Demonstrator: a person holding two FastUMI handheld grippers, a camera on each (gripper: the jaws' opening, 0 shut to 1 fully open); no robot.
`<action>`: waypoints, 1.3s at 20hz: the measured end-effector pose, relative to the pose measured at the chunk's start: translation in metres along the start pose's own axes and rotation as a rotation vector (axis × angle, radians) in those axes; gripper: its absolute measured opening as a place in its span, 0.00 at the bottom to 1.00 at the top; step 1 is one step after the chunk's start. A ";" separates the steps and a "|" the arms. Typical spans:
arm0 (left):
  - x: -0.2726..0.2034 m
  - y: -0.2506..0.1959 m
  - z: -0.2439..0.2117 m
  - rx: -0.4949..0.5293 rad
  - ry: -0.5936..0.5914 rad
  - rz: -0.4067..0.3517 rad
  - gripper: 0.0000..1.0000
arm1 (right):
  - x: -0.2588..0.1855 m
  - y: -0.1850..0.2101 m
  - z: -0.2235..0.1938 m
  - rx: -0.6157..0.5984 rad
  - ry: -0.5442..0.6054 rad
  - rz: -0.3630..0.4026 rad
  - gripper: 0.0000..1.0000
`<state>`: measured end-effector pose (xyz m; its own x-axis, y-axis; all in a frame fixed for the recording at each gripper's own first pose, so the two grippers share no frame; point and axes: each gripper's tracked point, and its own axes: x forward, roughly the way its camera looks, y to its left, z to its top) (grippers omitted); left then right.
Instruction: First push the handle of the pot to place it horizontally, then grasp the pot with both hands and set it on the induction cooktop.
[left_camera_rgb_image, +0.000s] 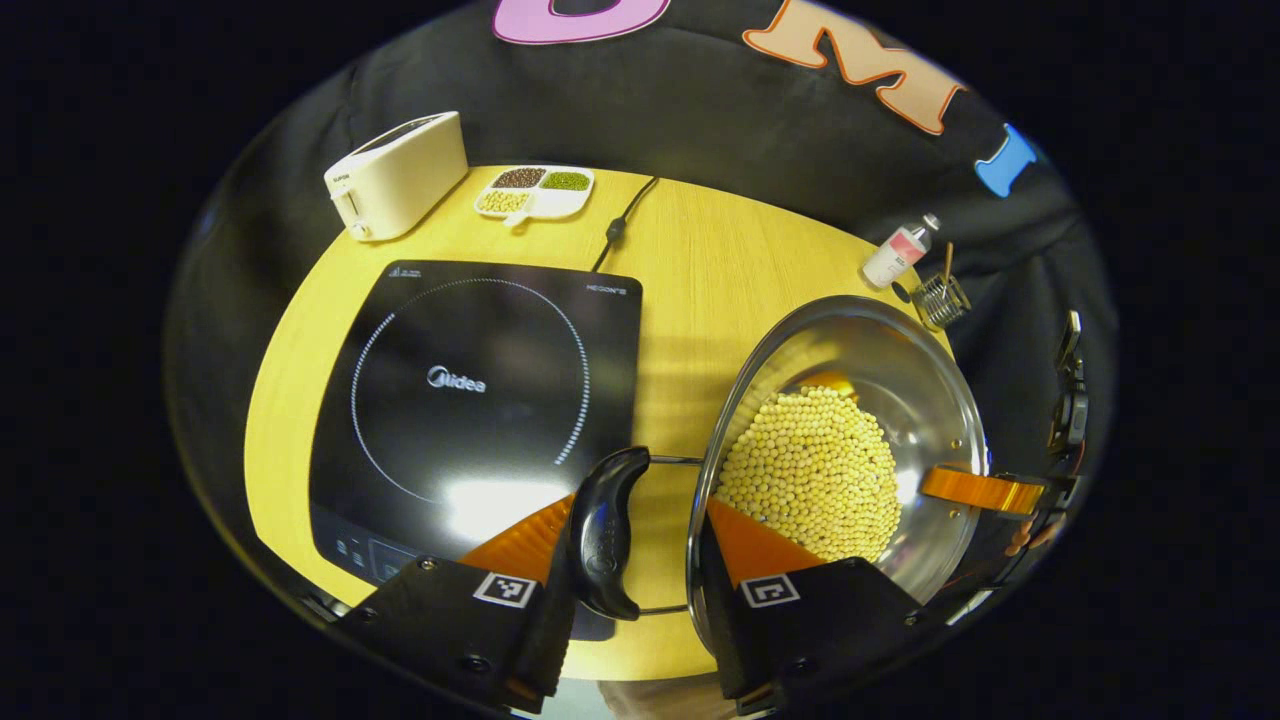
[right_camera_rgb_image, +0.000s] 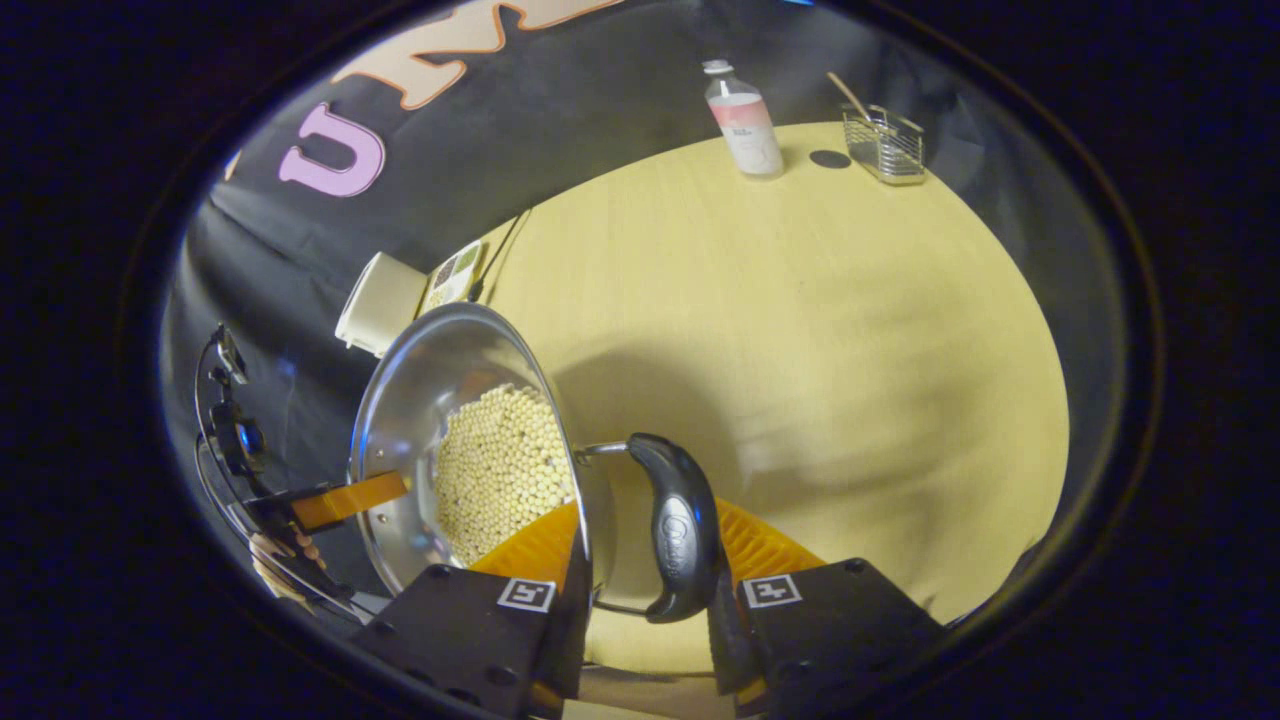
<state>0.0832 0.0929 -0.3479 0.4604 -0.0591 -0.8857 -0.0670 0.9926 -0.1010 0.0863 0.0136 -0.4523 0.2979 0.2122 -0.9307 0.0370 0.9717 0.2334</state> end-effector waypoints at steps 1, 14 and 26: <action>-0.002 0.010 0.003 0.015 0.000 -0.009 0.60 | -0.001 0.010 -0.006 0.012 -0.003 -0.007 0.46; -0.008 0.153 0.039 0.105 -0.007 -0.008 0.59 | 0.051 0.143 -0.039 0.081 -0.010 -0.046 0.46; 0.016 0.250 0.058 0.074 -0.060 0.012 0.60 | 0.112 0.223 -0.027 0.013 -0.045 -0.093 0.46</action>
<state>0.1251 0.3462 -0.3609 0.5121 -0.0429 -0.8579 -0.0086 0.9984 -0.0550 0.1024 0.2566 -0.5124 0.3351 0.1164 -0.9350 0.0791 0.9854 0.1510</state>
